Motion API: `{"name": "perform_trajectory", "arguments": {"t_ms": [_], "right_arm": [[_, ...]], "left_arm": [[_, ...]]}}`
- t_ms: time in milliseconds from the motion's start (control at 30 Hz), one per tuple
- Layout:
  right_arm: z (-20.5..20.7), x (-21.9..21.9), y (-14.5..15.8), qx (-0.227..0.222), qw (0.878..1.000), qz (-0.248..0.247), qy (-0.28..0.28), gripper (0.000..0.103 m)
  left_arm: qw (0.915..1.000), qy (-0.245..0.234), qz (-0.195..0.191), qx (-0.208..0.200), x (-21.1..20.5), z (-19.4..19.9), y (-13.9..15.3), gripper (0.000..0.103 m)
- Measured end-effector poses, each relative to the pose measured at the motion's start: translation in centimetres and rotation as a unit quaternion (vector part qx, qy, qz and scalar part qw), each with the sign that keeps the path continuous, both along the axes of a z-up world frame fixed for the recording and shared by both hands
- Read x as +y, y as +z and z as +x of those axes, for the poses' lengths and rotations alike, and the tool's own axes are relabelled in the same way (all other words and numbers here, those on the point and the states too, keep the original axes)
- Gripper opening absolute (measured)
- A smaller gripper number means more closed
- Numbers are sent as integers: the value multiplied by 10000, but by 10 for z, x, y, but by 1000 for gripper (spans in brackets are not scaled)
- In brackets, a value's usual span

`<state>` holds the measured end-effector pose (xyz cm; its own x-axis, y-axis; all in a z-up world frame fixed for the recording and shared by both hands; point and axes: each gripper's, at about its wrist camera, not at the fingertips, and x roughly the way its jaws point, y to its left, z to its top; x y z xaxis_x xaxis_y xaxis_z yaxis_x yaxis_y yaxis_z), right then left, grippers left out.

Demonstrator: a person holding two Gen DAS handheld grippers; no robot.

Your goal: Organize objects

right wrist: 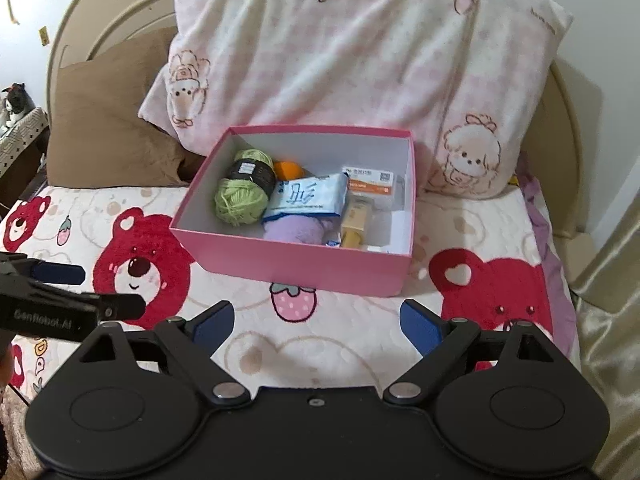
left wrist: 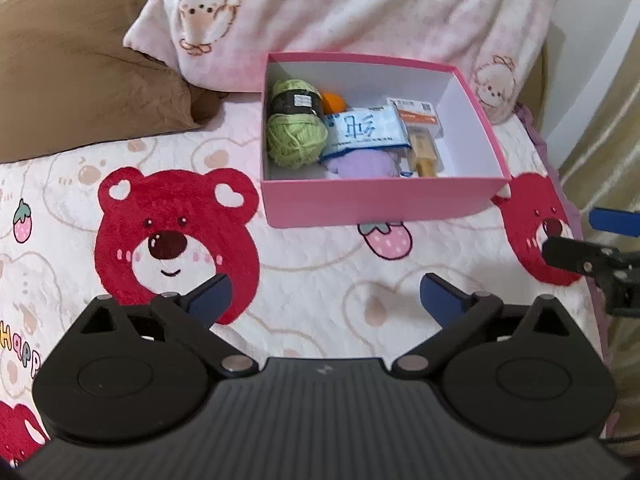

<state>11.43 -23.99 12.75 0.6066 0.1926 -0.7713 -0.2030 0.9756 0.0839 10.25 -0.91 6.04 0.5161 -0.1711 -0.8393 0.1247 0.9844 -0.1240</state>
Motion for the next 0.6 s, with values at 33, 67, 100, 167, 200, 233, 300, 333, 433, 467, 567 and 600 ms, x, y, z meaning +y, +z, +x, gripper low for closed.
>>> {"name": "perform_trajectory", "arguments": {"t_ms": [33,67,100,167,200,233,300,333,433,467,567,600], "right_arm": [[0,0,-1,31,10000,-1,-18,92],[0,0,-1,60,10000,-2,-37,92],[0,0,-1,76,10000,2,-52,92],[0,0,-2,112,9999,25,-79,92],[-1,0,-2,128,9999,35,-91,92],[-1,0,-3,143,9998,44,-104,92],[-2,0,-3,173,9997,45,-137,92],[-2,0,-4,184,9997,35,-155,92],[-2,-1,-4,198,9996,2,-217,92],[-2,-2,-5,197,9995,-8,-247,92],[-3,-4,-6,215,9993,-8,-321,92],[-3,-4,-6,229,9991,3,-343,92]], "left_arm": [[10000,-11,34,7,-1,0,0,102],[10000,-12,74,25,-3,-1,0,102],[9999,-9,104,53,-4,-1,0,102],[9997,-6,177,147,-7,-1,-1,102],[9997,0,192,178,-7,-1,-2,102],[9996,12,186,196,-8,-2,-2,102],[9996,40,151,225,-9,-3,-3,102],[9996,56,167,243,-9,-4,-3,102],[9987,138,348,344,-11,-3,-4,102],[9984,141,392,392,-11,-3,-5,102],[9984,177,385,383,-8,-5,-4,102],[9984,203,389,367,-8,-6,-4,102]]}}
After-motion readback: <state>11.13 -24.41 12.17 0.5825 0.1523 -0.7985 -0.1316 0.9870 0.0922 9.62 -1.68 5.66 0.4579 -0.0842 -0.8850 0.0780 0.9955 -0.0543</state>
